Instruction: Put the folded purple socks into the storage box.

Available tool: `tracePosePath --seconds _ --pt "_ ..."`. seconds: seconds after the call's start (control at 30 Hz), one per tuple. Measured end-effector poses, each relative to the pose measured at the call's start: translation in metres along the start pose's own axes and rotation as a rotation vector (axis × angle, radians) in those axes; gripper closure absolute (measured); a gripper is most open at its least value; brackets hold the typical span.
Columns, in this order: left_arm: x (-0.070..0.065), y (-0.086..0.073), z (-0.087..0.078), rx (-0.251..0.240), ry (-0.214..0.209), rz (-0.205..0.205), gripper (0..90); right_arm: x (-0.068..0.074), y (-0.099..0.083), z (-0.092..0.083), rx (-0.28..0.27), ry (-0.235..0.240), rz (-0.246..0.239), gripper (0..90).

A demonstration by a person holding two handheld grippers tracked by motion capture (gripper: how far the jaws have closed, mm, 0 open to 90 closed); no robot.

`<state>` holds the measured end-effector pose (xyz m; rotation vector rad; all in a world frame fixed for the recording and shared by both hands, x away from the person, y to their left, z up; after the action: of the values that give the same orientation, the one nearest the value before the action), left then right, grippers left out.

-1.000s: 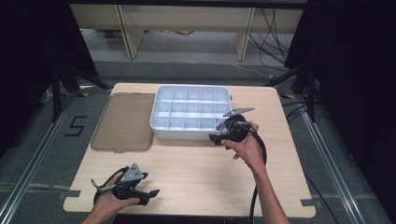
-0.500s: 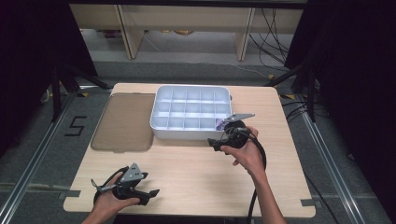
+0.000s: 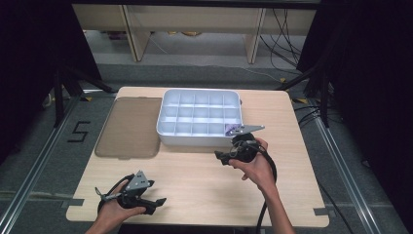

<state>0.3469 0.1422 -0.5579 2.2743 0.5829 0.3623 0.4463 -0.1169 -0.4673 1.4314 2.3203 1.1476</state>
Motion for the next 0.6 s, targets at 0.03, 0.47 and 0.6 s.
tracePosePath --seconds 0.03,0.47,0.6 --pt "0.000 0.000 0.000 0.000 0.001 0.000 22.2 0.000 -0.001 0.000 0.000 0.000 -0.004 19.7" --pt "0.000 0.000 0.000 -0.001 -0.001 -0.002 22.1 0.006 -0.014 0.002 -0.007 0.011 -0.011 18.9" --pt "-0.001 0.001 0.000 -0.008 0.001 -0.019 22.1 0.007 -0.018 0.004 -0.009 0.010 -0.023 18.6"
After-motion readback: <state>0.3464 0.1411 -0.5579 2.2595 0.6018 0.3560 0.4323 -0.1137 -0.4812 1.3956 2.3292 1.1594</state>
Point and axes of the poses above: each handheld gripper's, and its own axes: z roughly forward along the jaws, y roughly out of its top, x roughly to its left, the point moved 8 cm from there along z, roughly forward along the jaws, and after that the axes turned 11 degrees about z, right-handed, at the moved point
